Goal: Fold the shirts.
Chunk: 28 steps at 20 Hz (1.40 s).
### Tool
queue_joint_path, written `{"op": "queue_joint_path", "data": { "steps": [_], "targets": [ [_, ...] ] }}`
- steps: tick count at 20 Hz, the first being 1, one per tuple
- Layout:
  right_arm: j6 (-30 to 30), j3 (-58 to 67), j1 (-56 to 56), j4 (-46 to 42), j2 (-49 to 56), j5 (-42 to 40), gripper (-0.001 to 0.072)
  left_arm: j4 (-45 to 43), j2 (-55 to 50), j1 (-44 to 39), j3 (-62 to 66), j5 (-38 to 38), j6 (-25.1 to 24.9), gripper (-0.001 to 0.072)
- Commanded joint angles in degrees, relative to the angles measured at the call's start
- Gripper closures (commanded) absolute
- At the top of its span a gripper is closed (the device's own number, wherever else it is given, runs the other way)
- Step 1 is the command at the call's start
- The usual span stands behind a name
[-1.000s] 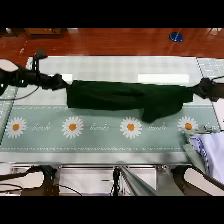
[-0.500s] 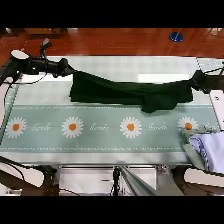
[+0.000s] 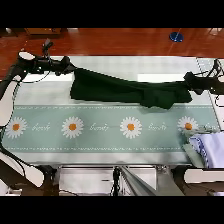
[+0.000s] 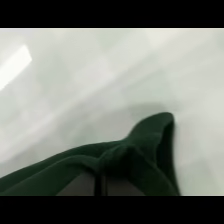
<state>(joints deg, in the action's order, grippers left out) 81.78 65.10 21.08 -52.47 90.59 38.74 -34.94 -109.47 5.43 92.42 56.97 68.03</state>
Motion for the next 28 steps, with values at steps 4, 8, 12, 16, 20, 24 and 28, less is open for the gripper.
{"op": "queue_joint_path", "data": {
  "steps": [4, 8, 12, 16, 20, 24, 28],
  "targets": [
    [2.5, 0.2, -0.1, -3.6, 0.5, -1.0, 0.0428, -0.1, -4.4, -0.8, 0.2, 3.1, 1.2, 0.0603],
    [-3.8, 5.2, 1.3, -7.5, -5.2, 3.1, 0.0179, 0.0, -2.2, 4.7, 2.4, 9.7, 1.3, 0.0302],
    [0.1, 13.8, 6.0, -20.3, -6.1, 14.3, 0.0136, -0.2, 4.2, 12.2, 3.4, 14.4, 1.2, 0.0317],
    [-5.8, 14.3, 10.6, -11.1, 0.2, 25.9, 0.0103, -0.2, 8.7, 12.8, 3.4, 14.7, 1.2, 0.0317],
    [-7.7, 14.3, 11.2, 0.0, 9.3, 30.1, 0.0103, -0.2, 9.3, 10.4, 3.4, 16.2, 1.0, 0.0317],
    [-7.8, 14.3, 8.9, 4.8, 15.5, 29.0, 0.0106, -0.2, 9.3, 8.3, 3.4, 16.7, 0.7, 0.0317],
    [-7.5, 14.3, 3.1, 4.9, 18.5, 28.4, 0.0318, -0.2, 9.3, 6.3, 3.4, 16.8, 0.6, 0.0317]
  ]
}}
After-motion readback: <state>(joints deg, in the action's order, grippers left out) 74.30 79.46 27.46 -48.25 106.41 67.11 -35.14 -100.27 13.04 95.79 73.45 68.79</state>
